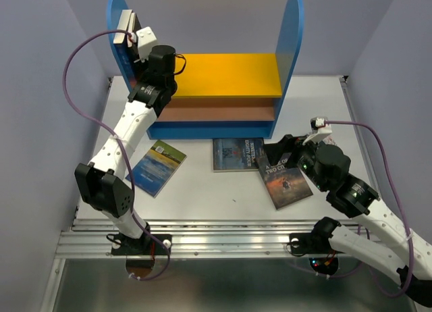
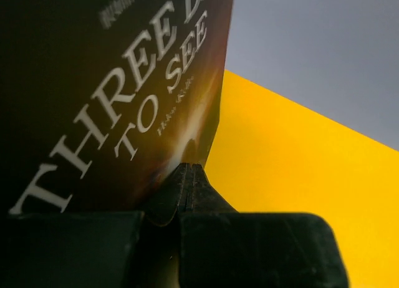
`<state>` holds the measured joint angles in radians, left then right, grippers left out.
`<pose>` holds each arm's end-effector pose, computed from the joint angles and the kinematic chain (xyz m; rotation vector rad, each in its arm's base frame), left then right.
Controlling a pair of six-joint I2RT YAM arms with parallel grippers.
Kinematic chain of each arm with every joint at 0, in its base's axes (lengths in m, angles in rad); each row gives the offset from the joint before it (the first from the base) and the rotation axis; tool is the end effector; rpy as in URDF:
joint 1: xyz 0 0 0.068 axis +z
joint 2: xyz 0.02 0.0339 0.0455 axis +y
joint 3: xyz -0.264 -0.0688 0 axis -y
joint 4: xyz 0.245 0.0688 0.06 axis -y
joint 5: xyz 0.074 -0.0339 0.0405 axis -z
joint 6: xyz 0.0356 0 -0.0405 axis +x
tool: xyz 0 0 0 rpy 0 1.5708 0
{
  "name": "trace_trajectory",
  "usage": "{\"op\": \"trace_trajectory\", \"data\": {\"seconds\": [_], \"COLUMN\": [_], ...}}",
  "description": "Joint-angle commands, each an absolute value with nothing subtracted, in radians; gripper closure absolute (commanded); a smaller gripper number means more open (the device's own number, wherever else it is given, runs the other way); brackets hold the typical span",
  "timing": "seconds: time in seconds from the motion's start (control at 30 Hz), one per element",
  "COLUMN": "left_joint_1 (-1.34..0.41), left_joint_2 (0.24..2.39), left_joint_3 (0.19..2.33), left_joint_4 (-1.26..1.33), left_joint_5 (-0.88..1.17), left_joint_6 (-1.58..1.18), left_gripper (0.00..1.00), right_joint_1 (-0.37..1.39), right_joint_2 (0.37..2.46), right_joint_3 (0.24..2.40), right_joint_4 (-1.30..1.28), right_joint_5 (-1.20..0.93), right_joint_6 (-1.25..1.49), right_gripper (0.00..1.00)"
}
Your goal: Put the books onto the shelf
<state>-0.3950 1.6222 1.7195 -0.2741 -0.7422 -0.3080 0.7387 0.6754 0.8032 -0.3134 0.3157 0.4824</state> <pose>0.3510 -0.1203 0.4430 -0.4564 1.6400 0.1248 0.1223 0.0964 0.3494 0.0056 1.7875 0.6119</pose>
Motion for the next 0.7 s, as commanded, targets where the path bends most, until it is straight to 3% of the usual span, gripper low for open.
{"op": "trace_trajectory", "data": {"seconds": [0.0, 0.67], "left_joint_1": [-0.336, -0.304], "left_joint_2": [1.598, 1.569], "left_joint_3": [1.752, 1.671], "left_joint_4": [-0.229, -0.086], "left_joint_5": [-0.772, -0.646], "left_joint_6": [-0.272, -0.164], "left_gripper": [1.00, 1.00], "right_joint_1": [0.741, 0.741], "right_joint_2": [0.670, 0.680], "right_joint_3": [0.825, 0.831], "right_joint_4": [-0.321, -0.322], "right_joint_5": [0.342, 0.337], "right_joint_6": [0.469, 0.472], "right_gripper": [0.00, 0.00]}}
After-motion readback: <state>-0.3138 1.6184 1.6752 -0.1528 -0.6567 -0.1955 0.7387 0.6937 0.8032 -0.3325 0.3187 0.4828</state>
